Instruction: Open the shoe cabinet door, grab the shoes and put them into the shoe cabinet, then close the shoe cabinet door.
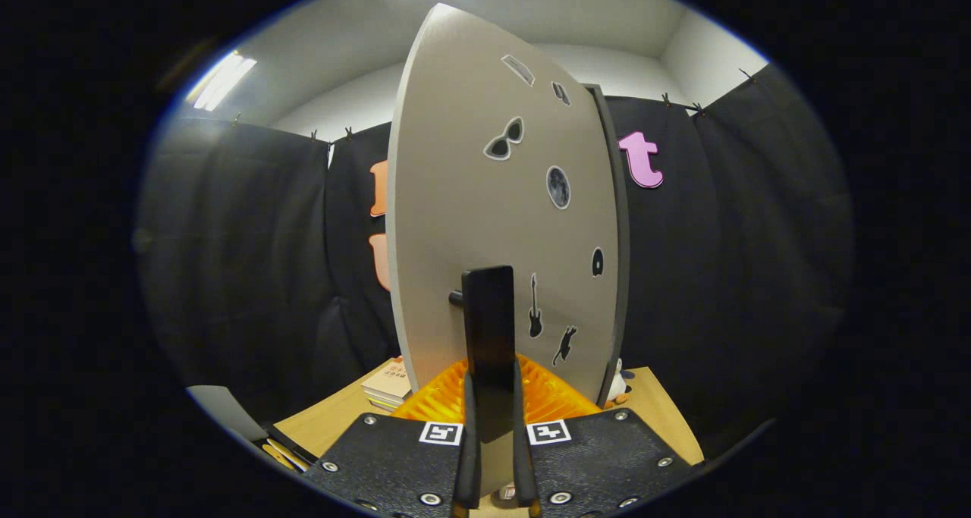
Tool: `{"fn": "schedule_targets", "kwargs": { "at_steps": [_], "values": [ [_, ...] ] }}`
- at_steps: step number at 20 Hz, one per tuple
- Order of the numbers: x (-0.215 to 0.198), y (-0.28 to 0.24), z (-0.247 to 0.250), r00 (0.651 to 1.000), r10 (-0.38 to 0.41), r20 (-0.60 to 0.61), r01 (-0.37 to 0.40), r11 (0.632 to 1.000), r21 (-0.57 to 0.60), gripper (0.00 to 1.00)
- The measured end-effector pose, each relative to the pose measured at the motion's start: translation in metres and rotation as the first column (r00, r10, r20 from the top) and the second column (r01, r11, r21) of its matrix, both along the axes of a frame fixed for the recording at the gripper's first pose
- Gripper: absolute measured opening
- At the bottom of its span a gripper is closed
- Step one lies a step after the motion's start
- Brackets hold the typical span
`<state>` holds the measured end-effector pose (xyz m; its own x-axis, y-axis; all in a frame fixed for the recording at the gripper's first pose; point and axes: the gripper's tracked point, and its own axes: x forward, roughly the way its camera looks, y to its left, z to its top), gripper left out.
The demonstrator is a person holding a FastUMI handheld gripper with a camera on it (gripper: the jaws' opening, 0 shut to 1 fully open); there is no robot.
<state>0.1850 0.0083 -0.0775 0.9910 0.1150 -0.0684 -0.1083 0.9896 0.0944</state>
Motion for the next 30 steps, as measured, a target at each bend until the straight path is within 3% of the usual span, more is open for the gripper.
{"fn": "schedule_targets", "kwargs": {
  "at_steps": [5,17,30],
  "values": [
    [-0.008,-0.023,0.0,1.0,-0.003,0.013,0.003,1.0,0.01,0.17],
    [-0.014,-0.076,-0.002,0.994,-0.105,0.017,0.105,0.994,0.018,0.14],
    [-0.023,-0.122,-0.008,0.945,-0.325,-0.022,0.325,0.946,-0.001,0.07]
  ]
}}
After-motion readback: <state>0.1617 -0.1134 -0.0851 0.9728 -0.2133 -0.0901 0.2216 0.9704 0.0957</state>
